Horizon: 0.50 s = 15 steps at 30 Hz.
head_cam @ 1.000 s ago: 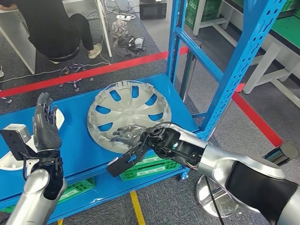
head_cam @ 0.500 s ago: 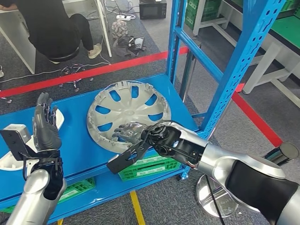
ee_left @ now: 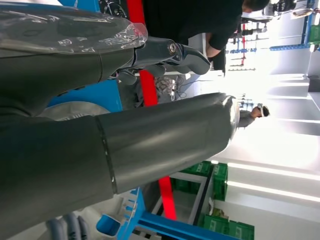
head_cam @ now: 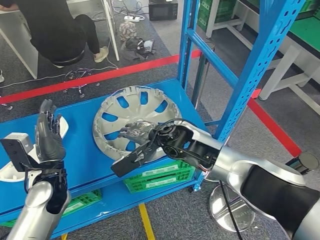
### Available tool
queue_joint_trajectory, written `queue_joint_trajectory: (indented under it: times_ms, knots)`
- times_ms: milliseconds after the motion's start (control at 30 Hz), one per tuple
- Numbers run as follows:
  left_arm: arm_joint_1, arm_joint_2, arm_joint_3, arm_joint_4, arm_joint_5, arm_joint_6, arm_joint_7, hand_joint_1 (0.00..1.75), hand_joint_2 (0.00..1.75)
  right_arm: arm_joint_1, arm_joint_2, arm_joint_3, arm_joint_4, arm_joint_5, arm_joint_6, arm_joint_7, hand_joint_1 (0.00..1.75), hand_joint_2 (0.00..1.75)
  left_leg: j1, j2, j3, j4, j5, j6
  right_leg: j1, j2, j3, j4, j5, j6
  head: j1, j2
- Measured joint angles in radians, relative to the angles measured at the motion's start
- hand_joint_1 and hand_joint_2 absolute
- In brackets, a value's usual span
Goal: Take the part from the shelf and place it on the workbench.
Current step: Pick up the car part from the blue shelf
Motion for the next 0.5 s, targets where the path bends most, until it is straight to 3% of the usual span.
queue_joint_trajectory:
  times_ms: [133, 233, 367, 500]
  knots:
    - [0.0, 0.001, 0.0, -0.001, 0.0, -0.007, 0.001, 0.0, 0.0, -0.007, -0.007, -0.019, -0.012, -0.045, 0.065, 0.011, 0.0, 1.75, 0.0, 0.0, 0.0, 0.0, 0.0, 0.0, 0.0, 0.0, 0.0, 0.0, 0.0, 0.0, 0.0, 0.0]
    - [-0.006, 0.0, 0.0, -0.001, 0.004, -0.02, 0.0, 0.0, 0.0, 0.02, -0.013, -0.029, 0.007, -0.149, 0.096, 0.01, 0.0, 1.75, 0.001, 0.0, 0.0, 0.0, 0.0, 0.0, 0.0, 0.0, 0.0, 0.0, 0.0, 0.0, 0.0, 0.0]
    - [-0.017, -0.001, 0.0, -0.001, 0.013, -0.033, -0.007, 0.0, 0.0, 0.076, -0.014, -0.029, 0.063, -0.313, 0.071, -0.002, 0.0, 1.75, 0.001, 0.0, -0.001, 0.0, 0.0, 0.0, 0.0, 0.0, 0.0, 0.0, 0.0, 0.0, 0.001, 0.0]
    - [-0.018, -0.003, 0.0, -0.001, 0.019, -0.041, -0.012, 0.0, 0.0, 0.083, -0.014, -0.029, 0.11, -0.393, 0.058, -0.01, 0.0, 1.75, 0.001, 0.0, -0.001, 0.0, 0.0, 0.0, 0.0, 0.0, -0.001, 0.0, 0.0, 0.0, 0.0, 0.0]
